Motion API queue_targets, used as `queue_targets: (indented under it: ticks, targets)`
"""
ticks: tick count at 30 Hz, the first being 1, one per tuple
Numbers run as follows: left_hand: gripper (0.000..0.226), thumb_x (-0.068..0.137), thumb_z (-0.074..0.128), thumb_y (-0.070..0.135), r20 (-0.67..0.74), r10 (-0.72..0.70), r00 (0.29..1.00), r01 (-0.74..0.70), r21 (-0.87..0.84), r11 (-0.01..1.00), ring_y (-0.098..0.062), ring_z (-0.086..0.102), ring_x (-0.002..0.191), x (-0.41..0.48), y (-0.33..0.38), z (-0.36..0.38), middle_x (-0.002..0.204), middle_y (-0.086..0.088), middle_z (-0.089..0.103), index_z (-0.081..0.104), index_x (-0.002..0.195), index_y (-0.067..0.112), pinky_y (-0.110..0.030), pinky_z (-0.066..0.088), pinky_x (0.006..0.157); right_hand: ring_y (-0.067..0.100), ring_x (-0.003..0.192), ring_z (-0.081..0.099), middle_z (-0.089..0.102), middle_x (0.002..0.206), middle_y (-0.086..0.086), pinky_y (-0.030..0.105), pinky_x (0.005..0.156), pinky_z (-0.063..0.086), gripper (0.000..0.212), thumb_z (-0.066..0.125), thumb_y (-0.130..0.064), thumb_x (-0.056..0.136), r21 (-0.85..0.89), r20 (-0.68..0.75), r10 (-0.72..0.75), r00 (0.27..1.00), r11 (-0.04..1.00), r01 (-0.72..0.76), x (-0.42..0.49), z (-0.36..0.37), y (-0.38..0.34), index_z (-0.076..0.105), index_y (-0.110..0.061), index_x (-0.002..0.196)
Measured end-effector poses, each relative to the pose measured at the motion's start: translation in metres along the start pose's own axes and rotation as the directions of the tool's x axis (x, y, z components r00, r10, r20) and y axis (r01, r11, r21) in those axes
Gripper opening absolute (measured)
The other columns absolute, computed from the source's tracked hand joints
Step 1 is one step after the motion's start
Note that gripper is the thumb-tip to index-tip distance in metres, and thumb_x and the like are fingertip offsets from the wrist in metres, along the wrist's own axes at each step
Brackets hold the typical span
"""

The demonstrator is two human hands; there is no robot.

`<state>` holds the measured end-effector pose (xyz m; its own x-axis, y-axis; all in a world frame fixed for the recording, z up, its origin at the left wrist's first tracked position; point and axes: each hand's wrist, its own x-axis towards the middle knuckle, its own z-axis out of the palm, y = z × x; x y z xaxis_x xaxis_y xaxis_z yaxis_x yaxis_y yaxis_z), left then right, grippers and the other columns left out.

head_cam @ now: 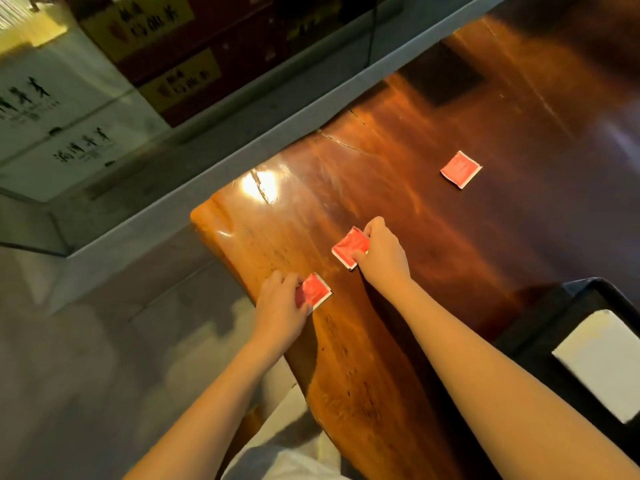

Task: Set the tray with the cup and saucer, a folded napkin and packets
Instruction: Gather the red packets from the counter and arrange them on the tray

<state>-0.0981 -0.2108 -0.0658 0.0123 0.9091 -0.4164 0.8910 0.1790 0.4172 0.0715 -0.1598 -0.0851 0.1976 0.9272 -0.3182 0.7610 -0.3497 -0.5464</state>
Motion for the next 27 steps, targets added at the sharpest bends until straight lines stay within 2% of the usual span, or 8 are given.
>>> queue_targets:
  ticks: [4,6,9,12,15,18,24,27]
  targets:
    - [0.029,0.088,0.061,0.027,0.101,-0.025,0.995,0.048,-0.236,0.971,-0.009,0.045,0.096,0.006,0.009,-0.009,0.111,0.002,0.056,0.055,0.114,0.017,-0.021,0.034,0.074,0.015,0.073,0.056,0.058,0.103,0.005,0.020,0.048,0.039,0.021,0.060,-0.010,0.087,0.269,0.087,0.061,0.994,0.959,-0.083,-0.009,-0.019,0.006,0.046,-0.018,0.100]
    - [0.033,0.087,0.061,0.028,0.218,-0.076,0.973,0.177,-0.488,0.855,-0.010,0.049,0.104,0.008,0.016,-0.016,0.112,0.007,0.055,0.053,0.118,0.020,-0.023,0.044,0.079,0.009,0.072,0.061,0.059,0.106,0.002,0.015,0.054,0.049,0.020,0.058,-0.013,0.089,0.447,0.133,0.101,0.986,0.882,-0.150,-0.017,-0.039,0.005,0.050,-0.017,0.108]
    - [0.029,0.090,0.057,0.027,0.351,-0.061,0.935,0.305,-0.699,0.647,-0.017,0.061,0.105,0.010,0.029,-0.026,0.117,-0.001,0.062,0.055,0.119,0.023,-0.034,0.051,0.090,0.012,0.082,0.066,0.063,0.106,0.000,0.015,0.062,0.054,0.019,0.055,-0.015,0.092,0.623,0.181,0.082,0.980,0.762,-0.179,-0.032,-0.072,0.000,0.054,-0.020,0.111]
    - [0.028,0.095,0.049,0.027,0.414,0.044,0.909,0.350,-0.817,0.458,-0.017,0.066,0.097,0.009,0.053,-0.036,0.108,-0.006,0.067,0.061,0.118,0.016,-0.027,0.053,0.082,0.008,0.078,0.067,0.065,0.097,-0.005,0.016,0.065,0.056,0.016,0.052,-0.015,0.094,0.693,0.185,0.039,0.982,0.703,-0.159,-0.045,-0.097,-0.005,0.057,-0.029,0.101]
    - [0.027,0.096,0.045,0.028,0.402,0.119,0.908,0.336,-0.868,0.365,-0.010,0.065,0.078,0.008,0.078,-0.040,0.085,-0.001,0.070,0.069,0.101,0.015,-0.022,0.054,0.066,0.008,0.076,0.067,0.065,0.101,-0.006,0.014,0.065,0.054,0.018,0.051,-0.016,0.094,0.627,0.169,0.003,0.986,0.771,-0.109,-0.055,-0.110,-0.004,0.058,-0.027,0.106]
    - [0.026,0.094,0.047,0.031,0.408,0.176,0.896,0.327,-0.873,0.360,-0.009,0.064,0.077,0.009,0.099,-0.038,0.084,0.000,0.069,0.069,0.096,0.017,-0.024,0.052,0.065,0.012,0.074,0.066,0.061,0.100,-0.008,0.011,0.060,0.052,0.021,0.054,-0.013,0.092,0.554,0.102,0.000,0.995,0.831,-0.056,-0.060,-0.118,0.000,0.058,-0.021,0.111]
    - [0.025,0.091,0.054,0.015,0.342,0.289,0.894,0.184,-0.869,0.460,-0.008,0.066,0.072,0.018,0.123,-0.031,0.087,-0.004,0.071,0.064,0.112,0.008,-0.018,0.053,0.060,0.014,0.081,0.065,0.063,0.100,-0.003,0.018,0.060,0.056,0.022,0.058,-0.022,0.090,0.528,0.038,0.048,0.998,0.847,-0.061,-0.047,-0.137,0.018,0.058,-0.023,0.112]
    - [0.025,0.091,0.053,0.016,0.350,0.306,0.885,0.181,-0.865,0.467,-0.010,0.067,0.077,0.025,0.128,-0.030,0.090,-0.004,0.072,0.064,0.113,0.008,-0.021,0.055,0.067,0.013,0.079,0.062,0.065,0.103,0.004,0.019,0.065,0.054,0.025,0.047,-0.026,0.095,0.522,-0.067,0.238,0.969,0.836,-0.169,-0.007,-0.144,0.045,0.058,-0.017,0.115]
